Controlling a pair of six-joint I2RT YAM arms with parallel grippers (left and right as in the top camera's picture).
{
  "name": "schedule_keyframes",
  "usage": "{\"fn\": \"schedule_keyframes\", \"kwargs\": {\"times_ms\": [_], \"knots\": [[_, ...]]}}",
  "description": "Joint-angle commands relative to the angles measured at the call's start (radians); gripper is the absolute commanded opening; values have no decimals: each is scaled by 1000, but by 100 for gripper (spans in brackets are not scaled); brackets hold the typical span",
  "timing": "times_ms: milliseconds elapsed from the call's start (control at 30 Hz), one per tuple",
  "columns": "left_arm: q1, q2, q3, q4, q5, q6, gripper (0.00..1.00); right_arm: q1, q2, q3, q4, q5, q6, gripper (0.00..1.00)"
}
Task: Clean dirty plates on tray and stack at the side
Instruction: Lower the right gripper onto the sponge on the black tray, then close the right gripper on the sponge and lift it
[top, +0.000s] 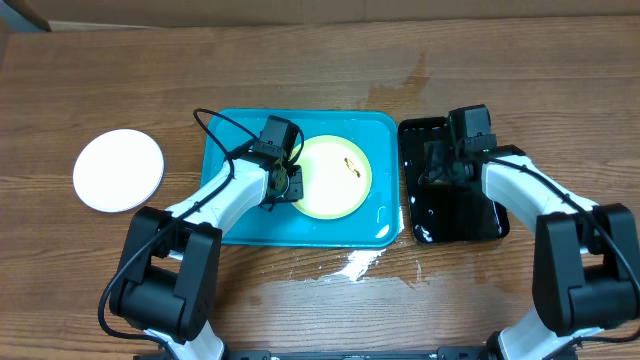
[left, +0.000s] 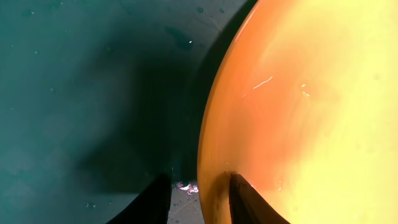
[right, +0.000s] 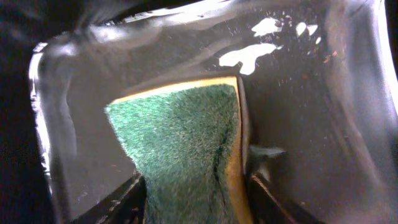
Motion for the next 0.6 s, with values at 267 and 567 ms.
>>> {"fn": "schedule_keyframes", "kwargs": {"times_ms": [267, 567], "knots": [[11, 0, -7, -19, -25, 30, 26, 0, 13, 50, -53, -4, -3, 23], [11, 0, -7, -28, -26, 30, 27, 0, 12, 55, -93, -5, -3, 41]]}}
